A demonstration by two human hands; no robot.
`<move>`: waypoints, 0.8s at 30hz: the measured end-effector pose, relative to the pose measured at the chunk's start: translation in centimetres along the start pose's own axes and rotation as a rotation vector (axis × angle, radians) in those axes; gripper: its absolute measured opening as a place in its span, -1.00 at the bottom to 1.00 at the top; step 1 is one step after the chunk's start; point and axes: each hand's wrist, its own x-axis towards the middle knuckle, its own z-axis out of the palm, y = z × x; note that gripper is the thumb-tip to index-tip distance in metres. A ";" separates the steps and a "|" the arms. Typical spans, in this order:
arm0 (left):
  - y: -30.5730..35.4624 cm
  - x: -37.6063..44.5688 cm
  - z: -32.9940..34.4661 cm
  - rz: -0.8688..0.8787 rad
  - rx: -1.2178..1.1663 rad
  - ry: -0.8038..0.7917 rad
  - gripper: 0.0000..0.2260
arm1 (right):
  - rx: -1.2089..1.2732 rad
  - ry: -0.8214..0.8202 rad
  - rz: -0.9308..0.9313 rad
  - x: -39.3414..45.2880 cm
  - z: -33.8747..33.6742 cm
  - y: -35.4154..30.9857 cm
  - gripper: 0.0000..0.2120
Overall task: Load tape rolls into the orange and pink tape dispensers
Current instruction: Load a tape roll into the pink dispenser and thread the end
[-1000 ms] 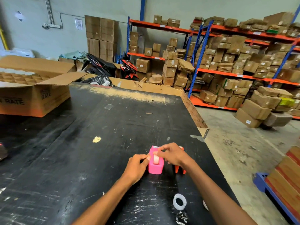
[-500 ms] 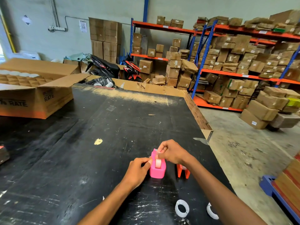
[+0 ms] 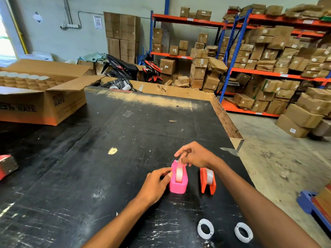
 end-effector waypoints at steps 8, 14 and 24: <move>0.3 0.2 -0.3 0.025 0.039 -0.038 -0.72 | -0.156 -0.139 0.007 0.7 -0.3 -0.1 -0.84; 0.1 0.5 -0.6 -0.001 0.080 -0.060 -0.73 | -0.180 -0.156 -0.018 0.0 -0.1 -1.1 -0.82; 0.1 0.5 -0.8 0.019 0.107 -0.080 -0.72 | -0.163 -0.126 -0.070 -0.3 -0.8 -1.1 -0.80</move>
